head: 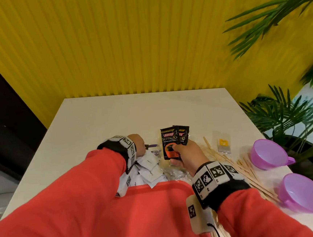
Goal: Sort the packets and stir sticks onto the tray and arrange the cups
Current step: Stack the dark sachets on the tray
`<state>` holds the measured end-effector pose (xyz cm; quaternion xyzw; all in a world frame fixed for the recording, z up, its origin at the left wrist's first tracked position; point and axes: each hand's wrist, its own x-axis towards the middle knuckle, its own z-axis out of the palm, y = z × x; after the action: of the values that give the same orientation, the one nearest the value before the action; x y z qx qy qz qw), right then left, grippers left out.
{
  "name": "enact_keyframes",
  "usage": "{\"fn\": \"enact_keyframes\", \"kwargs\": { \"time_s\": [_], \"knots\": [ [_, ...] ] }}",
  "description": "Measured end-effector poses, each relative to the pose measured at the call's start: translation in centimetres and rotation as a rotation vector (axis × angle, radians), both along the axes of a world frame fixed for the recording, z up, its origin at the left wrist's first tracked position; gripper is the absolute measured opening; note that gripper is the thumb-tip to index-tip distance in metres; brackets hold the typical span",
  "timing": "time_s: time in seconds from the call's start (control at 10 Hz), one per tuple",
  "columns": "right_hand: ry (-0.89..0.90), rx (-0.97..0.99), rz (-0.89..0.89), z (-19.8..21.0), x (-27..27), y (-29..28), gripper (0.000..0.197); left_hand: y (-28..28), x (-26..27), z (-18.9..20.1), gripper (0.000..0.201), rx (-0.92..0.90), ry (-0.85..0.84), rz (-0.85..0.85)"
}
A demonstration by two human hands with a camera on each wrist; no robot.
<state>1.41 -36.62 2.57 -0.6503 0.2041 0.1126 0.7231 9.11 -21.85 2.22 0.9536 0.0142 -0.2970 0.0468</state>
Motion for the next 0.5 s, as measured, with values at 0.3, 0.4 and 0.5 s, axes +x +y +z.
{"fn": "enact_keyframes", "kwargs": {
  "time_s": [0.3,0.4,0.5],
  "knots": [
    [0.033,-0.004,0.001,-0.8,-0.8,-0.1,0.014,0.1,-0.2,-1.2,0.066,-0.257,-0.121,0.168],
    [0.027,-0.008,0.009,-0.8,-1.1,-0.5,0.013,0.4,0.0,-0.4,0.080,-0.316,-0.090,0.247],
    [0.029,-0.003,0.011,-0.7,-1.2,-0.5,0.013,1.1,-0.3,0.3,0.055,-0.333,-0.098,0.292]
  ]
}}
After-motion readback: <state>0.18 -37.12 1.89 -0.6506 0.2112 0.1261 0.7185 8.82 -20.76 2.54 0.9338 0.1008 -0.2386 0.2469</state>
